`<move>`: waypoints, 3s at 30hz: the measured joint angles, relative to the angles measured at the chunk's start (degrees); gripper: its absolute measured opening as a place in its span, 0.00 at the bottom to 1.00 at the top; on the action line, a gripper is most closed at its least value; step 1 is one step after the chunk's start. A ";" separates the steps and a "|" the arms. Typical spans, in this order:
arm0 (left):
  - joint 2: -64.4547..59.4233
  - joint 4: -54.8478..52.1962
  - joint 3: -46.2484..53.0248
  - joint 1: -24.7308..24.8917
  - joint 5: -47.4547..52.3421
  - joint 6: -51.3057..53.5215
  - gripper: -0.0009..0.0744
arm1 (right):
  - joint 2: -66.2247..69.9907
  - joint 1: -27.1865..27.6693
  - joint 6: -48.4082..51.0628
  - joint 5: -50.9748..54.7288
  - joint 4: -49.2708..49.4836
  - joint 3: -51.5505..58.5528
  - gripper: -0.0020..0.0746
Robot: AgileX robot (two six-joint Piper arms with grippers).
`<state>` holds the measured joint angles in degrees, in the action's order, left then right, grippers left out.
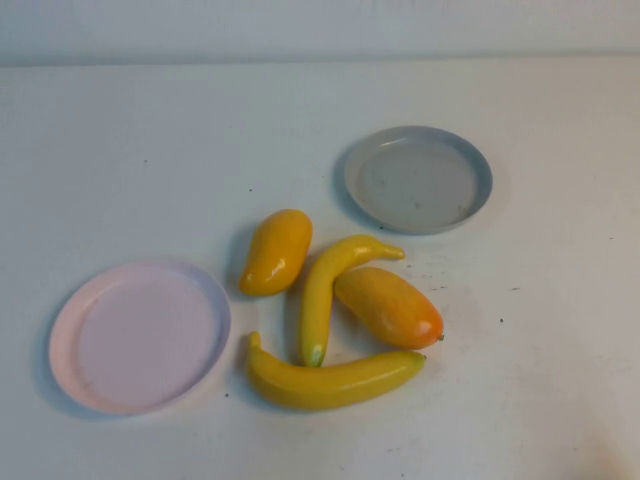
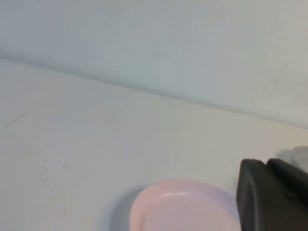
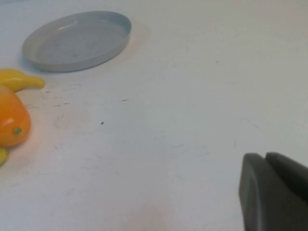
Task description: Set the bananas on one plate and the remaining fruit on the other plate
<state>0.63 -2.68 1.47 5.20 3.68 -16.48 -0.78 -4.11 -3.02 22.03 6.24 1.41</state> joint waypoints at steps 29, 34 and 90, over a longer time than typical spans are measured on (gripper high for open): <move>-28.73 8.62 -34.59 0.00 45.92 3.11 0.01 | 0.00 0.00 0.00 0.00 0.08 0.00 0.01; -39.90 10.30 -41.00 0.00 47.33 8.83 0.01 | 0.00 0.00 0.00 0.00 0.08 0.00 0.01; -124.48 1.47 -108.66 26.04 62.58 17.66 0.87 | 0.00 0.00 0.00 0.10 0.21 0.00 0.01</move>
<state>-123.85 -1.21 -107.18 31.23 66.25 1.18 -0.78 -4.11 -3.02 22.13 6.46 1.41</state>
